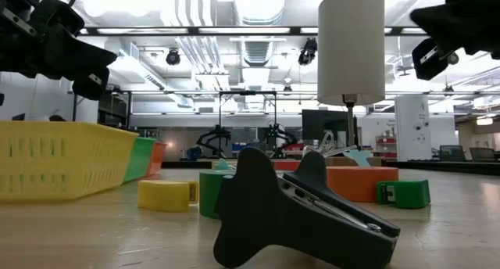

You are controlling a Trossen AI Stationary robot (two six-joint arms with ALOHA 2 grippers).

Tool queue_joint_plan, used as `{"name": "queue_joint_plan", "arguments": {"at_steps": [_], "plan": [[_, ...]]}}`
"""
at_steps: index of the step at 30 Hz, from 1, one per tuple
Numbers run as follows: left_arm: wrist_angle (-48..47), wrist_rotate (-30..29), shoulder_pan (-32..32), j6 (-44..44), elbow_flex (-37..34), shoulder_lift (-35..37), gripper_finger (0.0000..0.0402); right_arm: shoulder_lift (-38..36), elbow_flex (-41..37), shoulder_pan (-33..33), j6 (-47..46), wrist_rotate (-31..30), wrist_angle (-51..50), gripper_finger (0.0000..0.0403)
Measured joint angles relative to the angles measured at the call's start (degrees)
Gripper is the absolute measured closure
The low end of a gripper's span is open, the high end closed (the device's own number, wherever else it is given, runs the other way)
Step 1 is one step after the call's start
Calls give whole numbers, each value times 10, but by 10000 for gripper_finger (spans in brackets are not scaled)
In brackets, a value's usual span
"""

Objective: Pick and place Stapler, Stapler remover, tape
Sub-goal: Put the orange tape into the orange basket

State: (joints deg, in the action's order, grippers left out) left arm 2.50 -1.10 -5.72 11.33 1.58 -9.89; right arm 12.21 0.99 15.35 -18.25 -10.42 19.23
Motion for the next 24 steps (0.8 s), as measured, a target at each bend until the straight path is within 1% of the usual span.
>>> {"name": "queue_joint_plan", "arguments": {"at_steps": [2,5,8,11,17,19,21,24], "plan": [[0,0,0,0,0,0,390,32,2,0,0,-49,15,394],[0,0,0,0,0,0,390,92,6,0,-18,-108,12,394],[0,0,0,0,0,0,390,162,15,0,-52,-125,12,389],[0,0,0,0,0,0,390,236,35,0,-81,-135,11,370],[0,0,0,0,0,0,390,384,109,0,-88,-133,10,316],[0,0,0,0,0,0,390,433,142,2,-75,-128,11,300],[0,0,0,0,0,0,390,477,172,7,-52,-106,6,287],[0,0,0,0,0,0,390,534,221,12,-40,-48,-27,275]]}}
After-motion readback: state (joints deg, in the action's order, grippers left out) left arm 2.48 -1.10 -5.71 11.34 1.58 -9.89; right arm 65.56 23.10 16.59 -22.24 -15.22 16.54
